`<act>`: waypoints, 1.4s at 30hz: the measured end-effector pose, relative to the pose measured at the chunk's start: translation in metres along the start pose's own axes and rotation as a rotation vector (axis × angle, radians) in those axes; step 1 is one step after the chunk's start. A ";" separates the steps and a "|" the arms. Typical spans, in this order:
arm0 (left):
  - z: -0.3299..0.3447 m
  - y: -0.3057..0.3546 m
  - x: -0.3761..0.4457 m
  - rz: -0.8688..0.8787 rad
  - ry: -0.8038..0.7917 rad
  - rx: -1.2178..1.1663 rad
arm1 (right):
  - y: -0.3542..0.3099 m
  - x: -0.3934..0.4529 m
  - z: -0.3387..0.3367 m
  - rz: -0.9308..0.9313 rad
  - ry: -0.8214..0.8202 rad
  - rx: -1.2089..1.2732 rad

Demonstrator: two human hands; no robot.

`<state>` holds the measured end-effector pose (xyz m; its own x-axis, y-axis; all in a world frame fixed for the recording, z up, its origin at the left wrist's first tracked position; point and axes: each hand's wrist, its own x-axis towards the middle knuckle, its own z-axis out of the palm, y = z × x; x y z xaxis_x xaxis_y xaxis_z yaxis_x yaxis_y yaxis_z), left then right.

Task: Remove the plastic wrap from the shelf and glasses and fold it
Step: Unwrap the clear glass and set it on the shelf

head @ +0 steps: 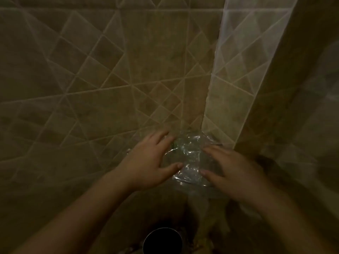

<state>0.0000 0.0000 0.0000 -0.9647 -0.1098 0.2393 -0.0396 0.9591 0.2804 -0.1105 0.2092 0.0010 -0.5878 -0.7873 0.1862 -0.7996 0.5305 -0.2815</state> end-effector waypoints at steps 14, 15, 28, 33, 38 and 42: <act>0.055 -0.003 -0.011 -0.044 -0.062 -0.219 | 0.063 -0.013 0.031 0.327 -0.054 0.128; 0.056 -0.004 -0.011 -0.060 -0.061 -0.226 | 0.063 -0.011 0.034 0.322 -0.100 0.183; 0.067 -0.008 -0.009 -0.051 -0.224 0.044 | 0.065 0.010 0.039 0.480 -0.124 1.041; 0.066 0.004 0.000 -0.058 -0.305 0.262 | 0.069 0.019 0.032 0.497 -0.313 1.146; 0.064 0.007 0.002 -0.054 -0.343 0.329 | 0.056 0.030 0.028 0.491 -0.246 1.138; 0.065 0.007 0.000 -0.041 -0.335 0.357 | 0.052 0.031 0.029 0.481 -0.176 1.111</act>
<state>-0.0171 0.0233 -0.0588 -0.9889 -0.1153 -0.0940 -0.1093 0.9918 -0.0668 -0.1665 0.2032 -0.0347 -0.7008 -0.6627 -0.2640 0.0845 0.2904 -0.9532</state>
